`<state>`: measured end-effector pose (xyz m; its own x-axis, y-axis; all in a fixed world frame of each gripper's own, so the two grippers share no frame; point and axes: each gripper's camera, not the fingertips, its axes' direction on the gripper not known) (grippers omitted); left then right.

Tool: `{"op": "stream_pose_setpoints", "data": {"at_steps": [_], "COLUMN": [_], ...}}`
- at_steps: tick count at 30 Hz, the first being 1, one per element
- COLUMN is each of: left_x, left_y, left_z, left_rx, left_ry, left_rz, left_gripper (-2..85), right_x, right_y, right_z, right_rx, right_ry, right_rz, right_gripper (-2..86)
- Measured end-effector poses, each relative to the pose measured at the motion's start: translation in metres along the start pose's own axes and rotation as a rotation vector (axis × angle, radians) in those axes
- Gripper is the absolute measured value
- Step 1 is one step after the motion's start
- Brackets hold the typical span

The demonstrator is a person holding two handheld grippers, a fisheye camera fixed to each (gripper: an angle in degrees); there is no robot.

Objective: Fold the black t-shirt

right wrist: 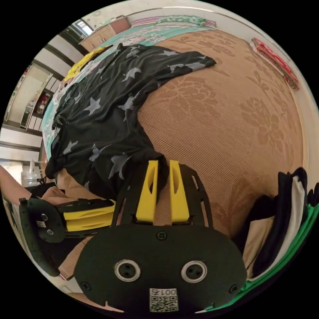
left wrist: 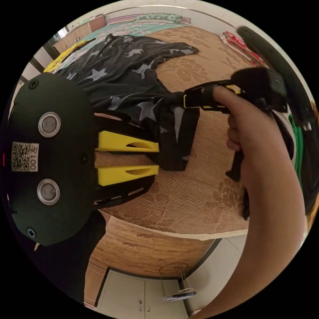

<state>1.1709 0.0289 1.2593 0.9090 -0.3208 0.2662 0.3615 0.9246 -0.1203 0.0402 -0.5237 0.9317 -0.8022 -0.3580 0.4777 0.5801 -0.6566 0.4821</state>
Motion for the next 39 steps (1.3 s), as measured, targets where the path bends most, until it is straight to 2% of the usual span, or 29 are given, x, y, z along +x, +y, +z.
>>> {"op": "stream_pose_setpoints", "data": {"at_steps": [4,7,9,11,14,18,23,28,33,36,39], "left_x": [0.003,0.002,0.001,-0.001,-0.005,-0.014,-0.048,-0.065,-0.083,-0.116,-0.18], "left_y": [0.005,0.015,0.026,0.04,0.052,0.059,0.074,0.096,0.119,0.148,0.214], "left_z": [-0.003,-0.016,-0.027,-0.041,-0.044,-0.034,-0.049,-0.07,-0.08,-0.085,-0.106], "left_rx": [0.032,0.087,0.138,0.195,0.193,0.165,0.255,0.305,0.291,0.267,0.324], "left_ry": [0.012,0.019,0.032,0.05,0.089,0.132,0.294,0.422,0.442,0.473,0.482], "left_rz": [0.05,0.053,0.041,0.019,0.009,0.016,-0.032,-0.034,-0.044,-0.116,-0.34], "left_gripper": [-0.6,-0.8,-0.9,-0.9,-0.9,-0.9,-0.9,-0.9,-0.5,1.7,3.3], "right_x": [-0.003,0.029,0.058,0.073,0.075,0.048,0.021,0.023,0.018,0.005,-0.012], "right_y": [-0.004,0.014,0.037,0.048,0.045,0.02,0.006,0.012,0.009,-0.006,-0.019], "right_z": [0.003,-0.016,-0.029,-0.025,-0.001,0.032,0.027,0.034,0.075,0.106,0.106], "right_rx": [-0.023,0.109,0.267,0.288,0.19,0.04,0.043,-0.016,-0.035,-0.156,-0.209], "right_ry": [0.053,-0.126,-0.305,-0.378,-0.341,-0.15,0.003,-0.037,-0.107,-0.05,0.069], "right_rz": [-0.069,0.095,0.243,0.305,0.333,0.275,0.273,0.382,0.487,0.457,0.483], "right_gripper": [2.1,1.3,0.7,0.4,0.2,0.1,0.1,0.1,0.2,0.5,1.3]}}
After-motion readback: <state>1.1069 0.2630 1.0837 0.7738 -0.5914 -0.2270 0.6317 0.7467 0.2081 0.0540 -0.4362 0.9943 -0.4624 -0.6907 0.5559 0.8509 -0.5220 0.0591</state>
